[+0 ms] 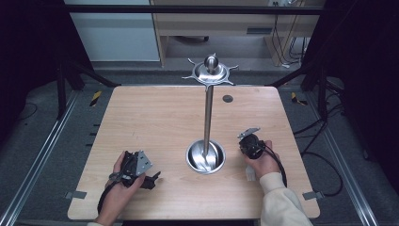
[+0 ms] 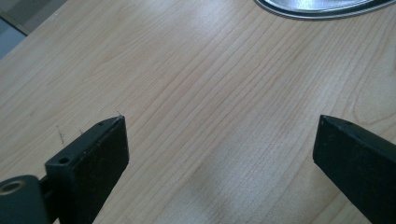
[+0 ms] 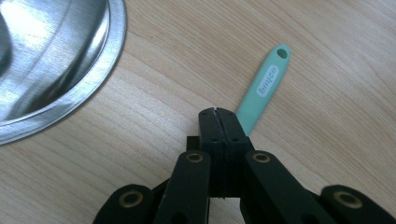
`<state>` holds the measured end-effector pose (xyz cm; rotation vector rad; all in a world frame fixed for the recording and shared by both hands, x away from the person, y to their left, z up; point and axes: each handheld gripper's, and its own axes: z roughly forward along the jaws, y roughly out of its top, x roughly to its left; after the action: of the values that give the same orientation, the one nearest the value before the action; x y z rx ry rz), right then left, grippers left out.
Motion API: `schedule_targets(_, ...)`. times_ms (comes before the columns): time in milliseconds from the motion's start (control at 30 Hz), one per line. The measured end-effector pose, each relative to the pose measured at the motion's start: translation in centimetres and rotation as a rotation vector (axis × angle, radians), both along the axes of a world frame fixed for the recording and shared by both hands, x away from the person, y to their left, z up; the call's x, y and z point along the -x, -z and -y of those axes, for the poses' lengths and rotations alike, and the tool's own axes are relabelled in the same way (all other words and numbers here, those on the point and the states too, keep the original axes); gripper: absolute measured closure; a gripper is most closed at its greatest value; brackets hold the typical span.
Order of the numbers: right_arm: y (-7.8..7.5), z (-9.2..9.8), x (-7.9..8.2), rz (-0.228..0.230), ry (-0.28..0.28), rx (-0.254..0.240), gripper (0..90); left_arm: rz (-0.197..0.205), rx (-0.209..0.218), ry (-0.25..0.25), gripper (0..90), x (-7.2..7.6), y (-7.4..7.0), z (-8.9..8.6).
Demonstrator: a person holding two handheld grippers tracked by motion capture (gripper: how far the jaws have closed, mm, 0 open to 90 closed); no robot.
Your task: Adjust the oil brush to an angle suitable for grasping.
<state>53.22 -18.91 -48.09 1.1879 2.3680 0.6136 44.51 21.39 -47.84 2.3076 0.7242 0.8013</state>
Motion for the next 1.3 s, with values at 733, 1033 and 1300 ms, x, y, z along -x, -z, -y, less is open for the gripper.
schedule_targets(733, 0.0, 0.3, -0.3, -0.013, 0.038, 0.020, 90.0, -0.003, -0.005, 0.008, 3.8, 0.0, 0.1, 0.1)
schedule_targets(1033, -1.5, 2.8, 0.4, -0.052, 0.135, -0.132, 70.9, -0.004, -0.006, 0.009, 3.8, 0.0, 0.1, 0.1)
schedule_targets(1300, -1.1, 2.4, 0.2, -0.150, 0.190, -0.148, 65.7, -0.006, -0.010, 0.009, 3.8, 0.0, 0.1, 0.1)
